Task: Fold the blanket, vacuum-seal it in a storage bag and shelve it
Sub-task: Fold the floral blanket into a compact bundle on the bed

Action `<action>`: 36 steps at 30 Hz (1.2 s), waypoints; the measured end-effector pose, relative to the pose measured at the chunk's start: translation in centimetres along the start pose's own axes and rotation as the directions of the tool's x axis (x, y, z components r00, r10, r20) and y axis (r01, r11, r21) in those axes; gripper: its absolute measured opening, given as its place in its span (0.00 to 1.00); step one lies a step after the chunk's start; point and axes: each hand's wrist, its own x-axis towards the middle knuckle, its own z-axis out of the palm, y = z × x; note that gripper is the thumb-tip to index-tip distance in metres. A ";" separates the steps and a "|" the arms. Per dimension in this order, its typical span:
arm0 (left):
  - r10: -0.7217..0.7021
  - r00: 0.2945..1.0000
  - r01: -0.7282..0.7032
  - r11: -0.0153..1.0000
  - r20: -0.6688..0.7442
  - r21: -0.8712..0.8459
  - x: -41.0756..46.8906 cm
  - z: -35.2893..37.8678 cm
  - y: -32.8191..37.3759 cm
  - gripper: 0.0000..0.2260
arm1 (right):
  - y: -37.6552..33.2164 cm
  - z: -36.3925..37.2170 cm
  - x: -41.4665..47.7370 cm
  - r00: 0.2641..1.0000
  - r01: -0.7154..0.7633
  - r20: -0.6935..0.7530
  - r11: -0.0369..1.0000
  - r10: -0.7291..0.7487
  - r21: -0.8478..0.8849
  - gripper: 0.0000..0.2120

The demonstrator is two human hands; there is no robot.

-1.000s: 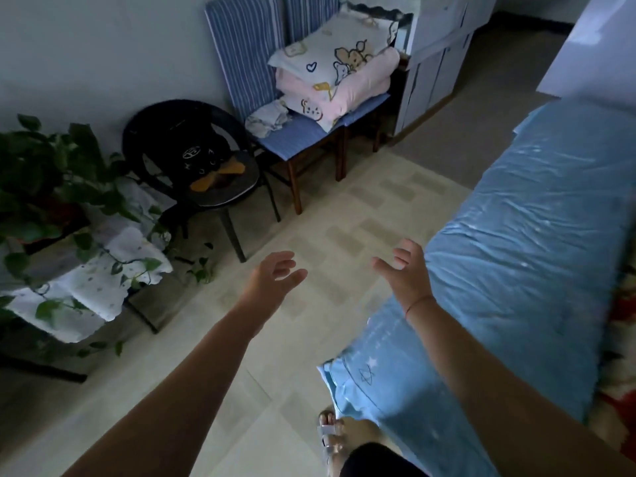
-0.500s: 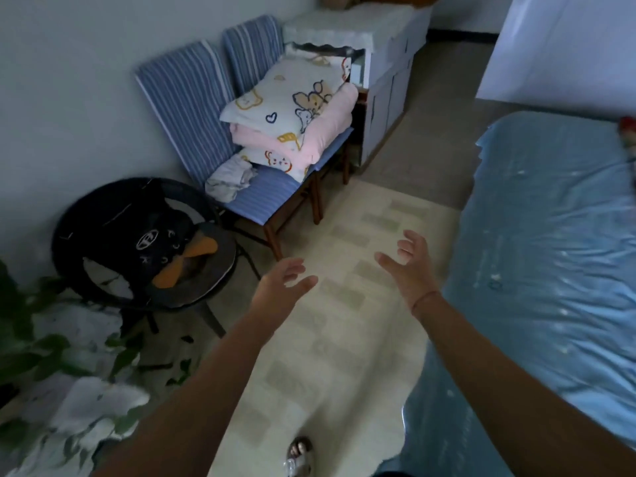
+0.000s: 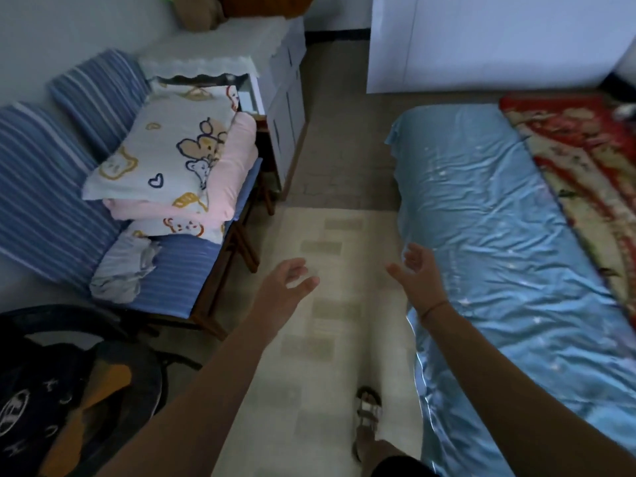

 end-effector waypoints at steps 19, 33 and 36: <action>0.019 0.991 -0.030 0.996 0.133 0.080 47.8 5.4 10.7 0.16 | -7.9 8.6 45.6 0.997 0.007 -0.074 0.997 -0.012 -0.075 0.32; 0.086 0.951 -0.115 0.990 0.297 0.081 84.7 12.0 23.5 0.18 | -14.0 13.1 78.8 0.972 0.001 -0.233 0.999 -0.012 -0.050 0.33; 0.097 0.945 -0.126 0.989 0.312 0.075 92.6 14.7 25.6 0.18 | -14.5 13.0 86.5 0.972 0.016 -0.234 0.998 -0.032 -0.067 0.33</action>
